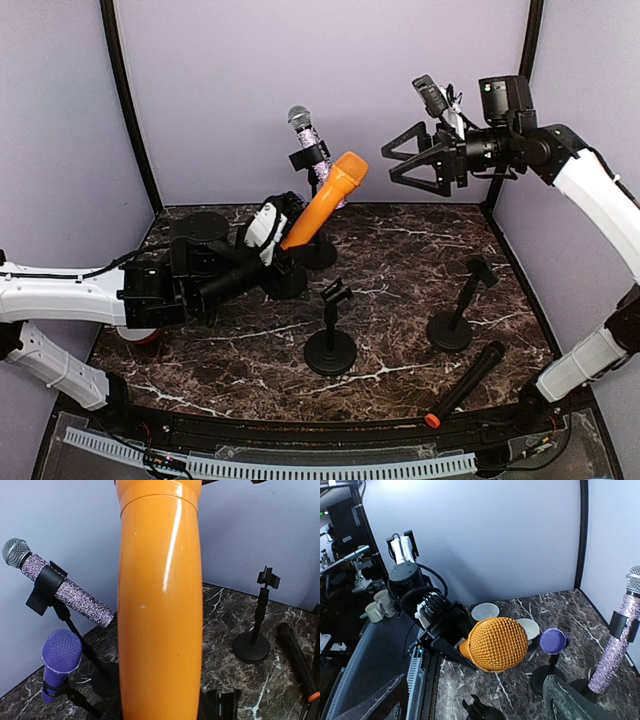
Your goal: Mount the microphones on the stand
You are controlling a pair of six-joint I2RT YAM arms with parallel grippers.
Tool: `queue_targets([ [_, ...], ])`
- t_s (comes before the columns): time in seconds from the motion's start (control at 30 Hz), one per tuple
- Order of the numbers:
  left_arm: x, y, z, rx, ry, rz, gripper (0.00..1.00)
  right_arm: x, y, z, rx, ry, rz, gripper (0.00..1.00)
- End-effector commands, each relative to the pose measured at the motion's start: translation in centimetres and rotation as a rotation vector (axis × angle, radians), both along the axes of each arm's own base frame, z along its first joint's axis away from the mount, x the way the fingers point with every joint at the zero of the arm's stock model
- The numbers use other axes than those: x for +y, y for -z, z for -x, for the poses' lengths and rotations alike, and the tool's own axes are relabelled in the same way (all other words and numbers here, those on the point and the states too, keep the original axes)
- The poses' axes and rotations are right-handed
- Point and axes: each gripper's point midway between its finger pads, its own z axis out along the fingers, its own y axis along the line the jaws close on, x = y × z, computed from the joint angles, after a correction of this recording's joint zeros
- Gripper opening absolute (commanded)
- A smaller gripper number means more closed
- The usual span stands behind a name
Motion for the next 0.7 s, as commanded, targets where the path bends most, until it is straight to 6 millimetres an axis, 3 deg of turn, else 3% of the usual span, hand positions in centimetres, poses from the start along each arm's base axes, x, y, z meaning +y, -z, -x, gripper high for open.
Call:
queue_targets([
  [0.0, -2.0, -4.4, 1.8, 0.061, 0.151, 0.322, 0.0, 1.4, -2.8, 0.8, 0.081, -0.125, -0.118, 0.93],
  [0.2, -3.7, -4.0, 2.1, 0.107, 0.205, 0.36, 0.0, 3.5, -2.9, 0.5, 0.089, -0.13, -0.116, 0.9],
  [0.43, -4.1, -3.9, 2.1, 0.116, 0.212, 0.369, 0.0, 4.6, -2.3, 1.1, 0.094, -0.144, -0.104, 0.84],
  [0.67, -4.0, -3.7, 1.9, 0.116, 0.205, 0.366, 0.0, 5.1, -1.5, 1.3, 0.099, -0.145, -0.087, 0.66],
])
